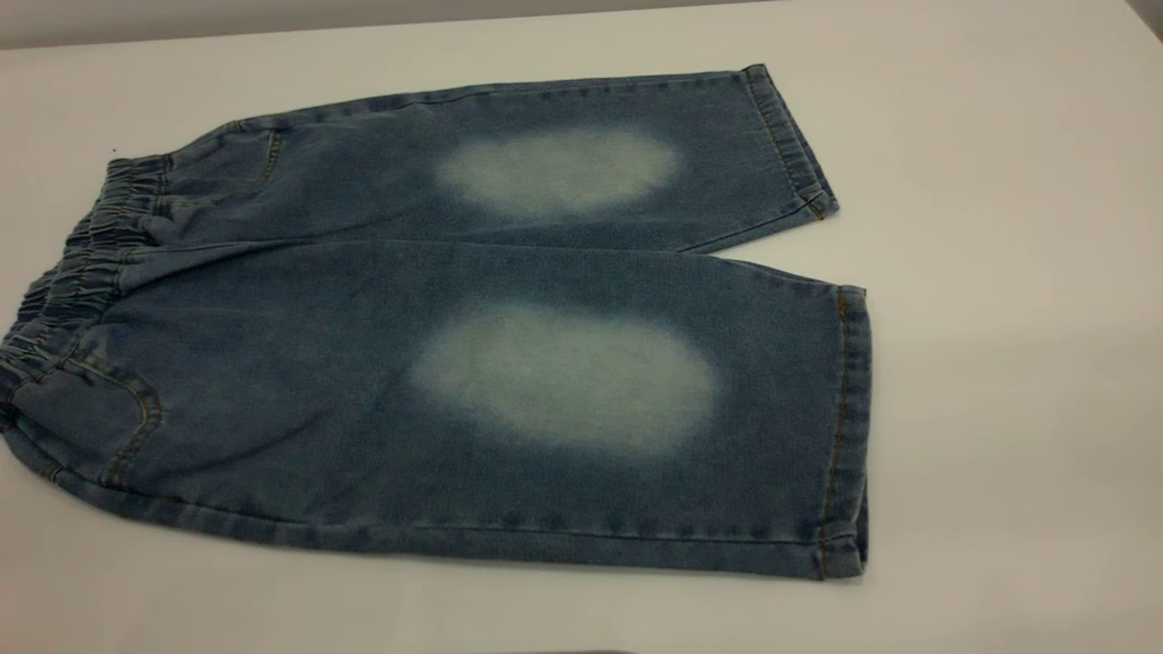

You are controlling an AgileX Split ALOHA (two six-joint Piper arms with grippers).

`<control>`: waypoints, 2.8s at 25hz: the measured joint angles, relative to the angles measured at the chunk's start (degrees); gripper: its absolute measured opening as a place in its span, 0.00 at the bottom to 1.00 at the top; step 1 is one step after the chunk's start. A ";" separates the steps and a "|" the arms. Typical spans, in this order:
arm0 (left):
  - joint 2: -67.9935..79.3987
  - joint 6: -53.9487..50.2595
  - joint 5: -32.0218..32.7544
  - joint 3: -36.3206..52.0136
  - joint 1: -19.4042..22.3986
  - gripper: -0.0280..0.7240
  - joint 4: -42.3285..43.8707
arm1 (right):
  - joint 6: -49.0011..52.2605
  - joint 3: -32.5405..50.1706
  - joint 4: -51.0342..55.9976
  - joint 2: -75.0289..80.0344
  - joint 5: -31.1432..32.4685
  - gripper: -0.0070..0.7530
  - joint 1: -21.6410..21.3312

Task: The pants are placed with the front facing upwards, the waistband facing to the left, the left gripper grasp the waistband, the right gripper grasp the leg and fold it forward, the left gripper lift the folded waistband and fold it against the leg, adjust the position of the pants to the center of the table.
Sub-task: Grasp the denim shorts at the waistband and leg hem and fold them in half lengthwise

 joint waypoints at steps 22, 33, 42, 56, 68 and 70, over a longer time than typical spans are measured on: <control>0.00 0.06 0.00 0.00 0.00 0.80 0.00 | 0.00 0.00 0.00 0.00 0.00 0.62 0.00; 0.15 -0.74 -0.52 -0.75 0.00 0.80 -0.49 | 2.35 -0.42 0.31 3.40 -0.45 0.62 0.00; 22.81 -8.74 -7.31 -5.53 0.00 0.80 2.97 | -4.64 -1.37 7.48 27.61 -11.56 0.62 0.00; 67.24 -19.27 -25.65 -11.36 0.00 0.80 8.32 | -22.35 -1.42 23.67 62.39 -28.43 0.72 0.00; 96.13 -28.63 -36.99 -16.24 1.72 0.80 8.61 | -41.86 -1.68 45.68 70.25 -35.94 0.73 0.00; 98.70 -29.99 -37.69 -16.35 2.93 0.80 9.19 | -42.89 -1.68 46.56 70.26 -36.18 0.73 0.00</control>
